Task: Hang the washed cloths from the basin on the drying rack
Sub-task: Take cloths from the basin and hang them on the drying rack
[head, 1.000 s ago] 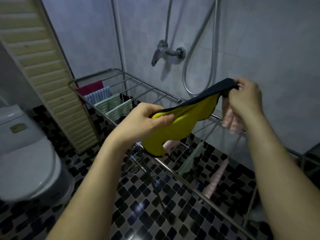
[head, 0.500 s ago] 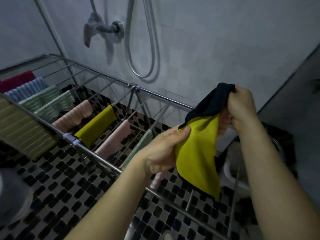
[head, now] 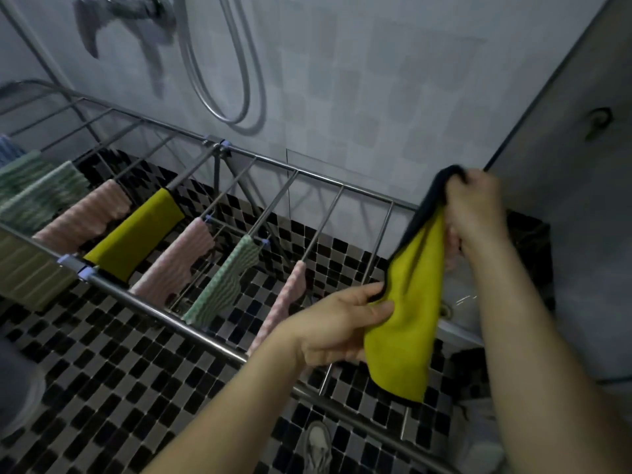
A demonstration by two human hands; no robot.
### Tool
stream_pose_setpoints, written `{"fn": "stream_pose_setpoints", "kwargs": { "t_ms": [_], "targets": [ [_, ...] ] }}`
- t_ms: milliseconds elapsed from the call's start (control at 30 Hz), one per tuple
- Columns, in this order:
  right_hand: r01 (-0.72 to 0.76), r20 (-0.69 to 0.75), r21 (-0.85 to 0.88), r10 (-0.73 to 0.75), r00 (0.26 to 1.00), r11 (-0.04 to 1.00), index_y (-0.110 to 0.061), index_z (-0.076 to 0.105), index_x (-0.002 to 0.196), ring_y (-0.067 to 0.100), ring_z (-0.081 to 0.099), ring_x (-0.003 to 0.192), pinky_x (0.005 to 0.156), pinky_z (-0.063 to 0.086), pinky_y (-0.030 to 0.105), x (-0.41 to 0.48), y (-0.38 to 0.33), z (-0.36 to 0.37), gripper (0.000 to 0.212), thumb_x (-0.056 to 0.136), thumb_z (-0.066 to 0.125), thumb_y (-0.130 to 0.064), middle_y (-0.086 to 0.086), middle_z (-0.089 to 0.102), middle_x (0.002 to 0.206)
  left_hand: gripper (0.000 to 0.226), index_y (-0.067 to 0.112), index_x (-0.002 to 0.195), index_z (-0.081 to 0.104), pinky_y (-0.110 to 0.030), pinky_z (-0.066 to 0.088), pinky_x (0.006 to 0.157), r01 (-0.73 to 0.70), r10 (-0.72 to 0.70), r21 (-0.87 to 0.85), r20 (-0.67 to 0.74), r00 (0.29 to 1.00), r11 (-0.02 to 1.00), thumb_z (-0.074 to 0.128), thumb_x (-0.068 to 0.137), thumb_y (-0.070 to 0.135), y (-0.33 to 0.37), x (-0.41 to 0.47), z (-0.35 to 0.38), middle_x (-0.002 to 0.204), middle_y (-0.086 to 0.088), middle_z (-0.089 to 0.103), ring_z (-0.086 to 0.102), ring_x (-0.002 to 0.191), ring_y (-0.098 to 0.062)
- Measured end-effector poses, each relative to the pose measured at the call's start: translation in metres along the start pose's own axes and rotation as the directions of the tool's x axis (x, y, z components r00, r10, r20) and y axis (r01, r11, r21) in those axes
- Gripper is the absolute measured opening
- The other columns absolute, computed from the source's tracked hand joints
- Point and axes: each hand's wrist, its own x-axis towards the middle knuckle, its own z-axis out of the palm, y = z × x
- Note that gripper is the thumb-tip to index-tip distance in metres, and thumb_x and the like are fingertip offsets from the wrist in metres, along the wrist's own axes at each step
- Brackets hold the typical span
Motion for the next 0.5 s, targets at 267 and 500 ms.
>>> {"fn": "stream_pose_setpoints", "kwargs": {
  "t_ms": [267,500],
  "targets": [
    [0.135,0.340,-0.580,0.088,0.936,0.804,-0.020,0.070,0.085,0.032,0.065,0.082,0.071,0.054,0.035,-0.023,0.057,0.034,0.021,0.080,0.055,-0.006,0.014,0.069,0.089,0.058,0.016,0.150,0.027,-0.020,0.040,0.101,0.261,0.060,0.545,-0.502,0.863,0.797,0.045,0.099,0.038,-0.030,-0.023,-0.029,0.149,0.002,0.036,0.045,0.128,-0.016],
    [0.093,0.271,-0.375,0.013,0.962,0.923,-0.025,0.065,0.101,0.023,0.061,0.087,0.073,0.052,0.033,-0.021,0.045,0.072,0.027,0.090,0.050,-0.007,0.003,0.063,0.099,0.017,0.021,0.116,0.051,-0.029,0.047,0.064,0.191,0.476,0.676,-0.665,0.576,0.712,0.042,0.101,0.022,-0.056,-0.044,-0.049,0.090,-0.002,0.061,0.056,0.074,-0.010]
  ]
}}
